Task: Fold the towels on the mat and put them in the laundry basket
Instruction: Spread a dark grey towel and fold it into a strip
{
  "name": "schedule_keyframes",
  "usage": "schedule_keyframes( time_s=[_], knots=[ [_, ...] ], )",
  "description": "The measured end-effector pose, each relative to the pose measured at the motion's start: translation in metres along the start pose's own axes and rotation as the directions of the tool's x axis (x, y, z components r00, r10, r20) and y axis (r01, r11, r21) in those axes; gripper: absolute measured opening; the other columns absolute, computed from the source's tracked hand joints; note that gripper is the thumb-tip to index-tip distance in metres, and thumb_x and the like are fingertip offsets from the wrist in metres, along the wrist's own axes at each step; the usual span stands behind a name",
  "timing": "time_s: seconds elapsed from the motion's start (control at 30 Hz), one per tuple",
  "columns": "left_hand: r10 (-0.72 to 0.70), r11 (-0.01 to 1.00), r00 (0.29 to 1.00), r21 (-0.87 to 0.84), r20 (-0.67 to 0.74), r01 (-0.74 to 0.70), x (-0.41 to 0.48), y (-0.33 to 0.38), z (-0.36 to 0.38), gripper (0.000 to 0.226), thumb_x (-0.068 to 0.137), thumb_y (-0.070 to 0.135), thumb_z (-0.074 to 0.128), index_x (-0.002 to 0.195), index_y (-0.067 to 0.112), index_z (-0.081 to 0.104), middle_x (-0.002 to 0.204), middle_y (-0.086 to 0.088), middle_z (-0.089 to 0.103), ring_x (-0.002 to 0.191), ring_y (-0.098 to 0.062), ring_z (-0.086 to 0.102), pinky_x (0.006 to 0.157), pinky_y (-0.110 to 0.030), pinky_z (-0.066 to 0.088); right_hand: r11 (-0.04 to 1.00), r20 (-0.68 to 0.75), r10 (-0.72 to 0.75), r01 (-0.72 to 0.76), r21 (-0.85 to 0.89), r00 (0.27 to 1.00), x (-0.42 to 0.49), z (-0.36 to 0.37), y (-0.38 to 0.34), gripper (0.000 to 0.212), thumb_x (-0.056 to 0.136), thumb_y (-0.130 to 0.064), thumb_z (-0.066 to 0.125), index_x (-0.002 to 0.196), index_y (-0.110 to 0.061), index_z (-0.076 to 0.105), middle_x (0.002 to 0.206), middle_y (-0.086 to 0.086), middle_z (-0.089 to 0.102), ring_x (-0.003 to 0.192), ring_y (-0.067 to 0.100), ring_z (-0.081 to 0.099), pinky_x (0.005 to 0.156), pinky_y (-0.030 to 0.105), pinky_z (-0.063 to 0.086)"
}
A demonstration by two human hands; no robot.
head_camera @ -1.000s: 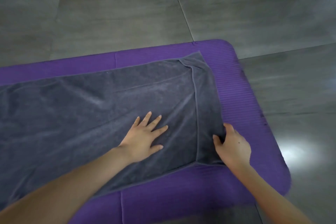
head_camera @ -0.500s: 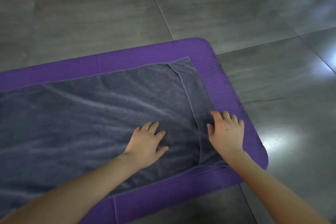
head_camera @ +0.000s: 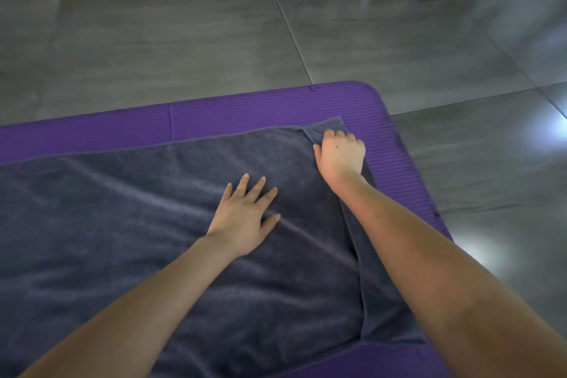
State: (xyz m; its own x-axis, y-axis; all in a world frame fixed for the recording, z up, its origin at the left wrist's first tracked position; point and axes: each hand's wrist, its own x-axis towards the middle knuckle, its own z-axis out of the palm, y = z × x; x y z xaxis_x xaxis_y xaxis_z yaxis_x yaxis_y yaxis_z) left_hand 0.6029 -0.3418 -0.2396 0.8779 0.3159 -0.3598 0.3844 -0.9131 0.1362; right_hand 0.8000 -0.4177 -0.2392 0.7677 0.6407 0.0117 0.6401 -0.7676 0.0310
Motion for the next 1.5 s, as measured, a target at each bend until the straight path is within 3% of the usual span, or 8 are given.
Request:
schedule_keyframes(
  time_s=[0.3,0.5,0.8,0.93,1.1,1.3,1.4,1.5],
  knots=[
    [0.065,0.996,0.995,0.049,0.071,-0.069,0.021,-0.016,0.001,0.065,0.093,0.061,0.026,0.149,0.037,0.003,0.158,0.004,-0.01,0.145,-0.025,-0.013,0.118,-0.049,0.003,0.946,-0.013,0.198,-0.187,0.266,0.98,0.033,0.004,-0.012,0.023,0.091,-0.017,0.045,0.095,-0.004,0.064,0.095,0.013,0.066,0.085,0.032,0.062,0.062,0.03,0.033],
    [0.07,0.997,0.997,0.006,0.028,-0.071,0.021,-0.02,0.002,0.064,0.089,0.063,0.02,0.148,0.04,0.011,0.159,0.005,-0.004,0.146,-0.024,-0.007,0.118,-0.048,0.006,0.944,-0.064,0.054,-0.03,0.328,0.997,0.023,0.007,-0.014,0.027,0.094,-0.025,0.047,0.078,-0.01,0.064,0.079,0.009,0.066,0.067,0.024,0.05,0.059,0.029,0.031],
    [0.042,0.992,0.986,-0.114,-0.163,-0.061,0.029,-0.017,-0.005,0.069,0.084,0.053,0.015,0.126,0.02,0.059,0.135,-0.004,0.054,0.126,-0.029,0.047,0.104,-0.045,0.035,0.986,0.011,-0.042,0.04,0.16,0.999,0.072,0.006,0.017,0.039,0.094,-0.023,0.053,0.132,-0.019,0.052,0.131,0.007,0.054,0.123,0.03,0.041,0.098,0.04,0.034],
    [0.054,0.996,0.984,-0.067,-0.171,-0.066,0.031,-0.018,0.0,0.056,0.088,0.047,0.029,0.123,0.018,0.061,0.127,-0.006,0.058,0.119,-0.032,0.052,0.098,-0.051,0.041,0.999,0.146,-0.022,0.015,0.049,0.989,0.089,0.007,0.032,0.031,0.09,-0.038,0.058,0.117,-0.023,0.062,0.129,0.01,0.049,0.123,0.031,0.039,0.103,0.043,0.029],
    [0.067,0.997,0.989,0.042,-0.132,-0.062,0.031,-0.022,0.01,0.058,0.088,0.048,0.027,0.132,0.022,0.053,0.133,-0.006,0.053,0.123,-0.031,0.048,0.099,-0.057,0.038,0.995,0.086,0.031,-0.039,0.091,0.996,0.104,0.006,0.038,0.028,0.088,-0.036,0.062,0.109,-0.018,0.061,0.123,0.009,0.054,0.117,0.032,0.047,0.101,0.042,0.03],
    [0.036,0.999,0.995,0.016,-0.096,-0.034,0.031,-0.024,0.011,0.063,0.089,0.056,0.013,0.148,0.033,0.019,0.158,-0.001,0.012,0.146,-0.024,0.006,0.115,-0.057,0.008,0.996,-0.012,-0.079,0.079,-0.032,0.997,0.094,0.022,0.05,0.043,0.095,-0.043,0.046,0.129,-0.018,0.05,0.129,0.011,0.053,0.12,0.034,0.042,0.1,0.046,0.028],
    [0.045,0.999,0.987,0.01,-0.156,-0.044,0.027,-0.017,0.009,0.054,0.093,0.046,0.04,0.142,0.025,0.039,0.152,-0.011,0.027,0.142,-0.033,0.018,0.115,-0.053,0.013,0.994,-0.16,-0.101,0.108,0.035,0.982,0.065,0.018,0.057,0.044,0.092,-0.042,0.049,0.127,-0.016,0.053,0.124,0.011,0.057,0.113,0.035,0.048,0.095,0.045,0.032],
    [0.092,0.994,0.948,-0.023,-0.306,-0.104,0.023,-0.002,0.01,0.037,0.082,0.029,0.065,0.116,0.014,0.065,0.129,-0.017,0.055,0.125,-0.037,0.047,0.106,-0.052,0.033,0.979,-0.363,-0.102,0.158,0.128,0.926,0.001,0.011,0.059,0.03,0.083,-0.043,0.059,0.091,-0.015,0.067,0.093,0.009,0.064,0.086,0.033,0.056,0.077,0.041,0.038]
  ],
)
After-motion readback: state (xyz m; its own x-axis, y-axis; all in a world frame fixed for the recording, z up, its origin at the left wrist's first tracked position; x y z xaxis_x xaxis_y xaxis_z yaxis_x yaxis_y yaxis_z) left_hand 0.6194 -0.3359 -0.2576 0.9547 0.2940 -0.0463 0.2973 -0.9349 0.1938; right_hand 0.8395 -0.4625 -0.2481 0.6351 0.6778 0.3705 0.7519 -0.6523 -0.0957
